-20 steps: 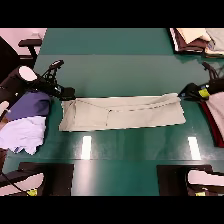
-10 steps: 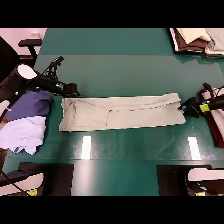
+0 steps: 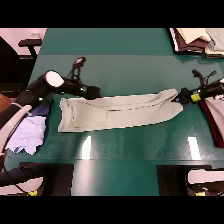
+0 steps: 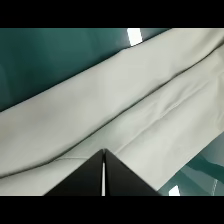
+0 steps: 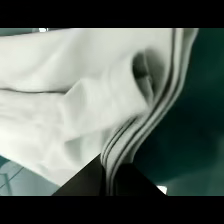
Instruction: Fold the shirts.
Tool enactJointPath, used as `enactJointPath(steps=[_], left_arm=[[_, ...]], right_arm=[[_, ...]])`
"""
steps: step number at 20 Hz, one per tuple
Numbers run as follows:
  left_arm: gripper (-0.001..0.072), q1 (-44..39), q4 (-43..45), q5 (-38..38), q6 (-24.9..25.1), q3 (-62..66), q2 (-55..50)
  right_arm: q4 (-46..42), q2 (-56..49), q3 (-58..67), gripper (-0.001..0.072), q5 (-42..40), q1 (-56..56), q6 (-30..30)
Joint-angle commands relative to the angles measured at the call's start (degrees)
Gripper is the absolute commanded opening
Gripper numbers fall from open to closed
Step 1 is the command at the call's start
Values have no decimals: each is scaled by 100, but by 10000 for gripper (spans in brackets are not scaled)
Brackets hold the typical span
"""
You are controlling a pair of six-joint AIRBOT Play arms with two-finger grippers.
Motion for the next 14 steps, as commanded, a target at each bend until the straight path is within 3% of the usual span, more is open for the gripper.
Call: enactJointPath(steps=[1,7,14], left_arm=[[26,-581,-39,166,-85,343,-621],[26,-1298,-190,-33,-229,1464,-1939],[26,-1445,-369,28,-389,1757,-2424]], right_arm=[[59,669,557,16,308,313,339],[63,1646,1615,17,304,1355,966],[474,1663,2186,17,87,2603,1165]])
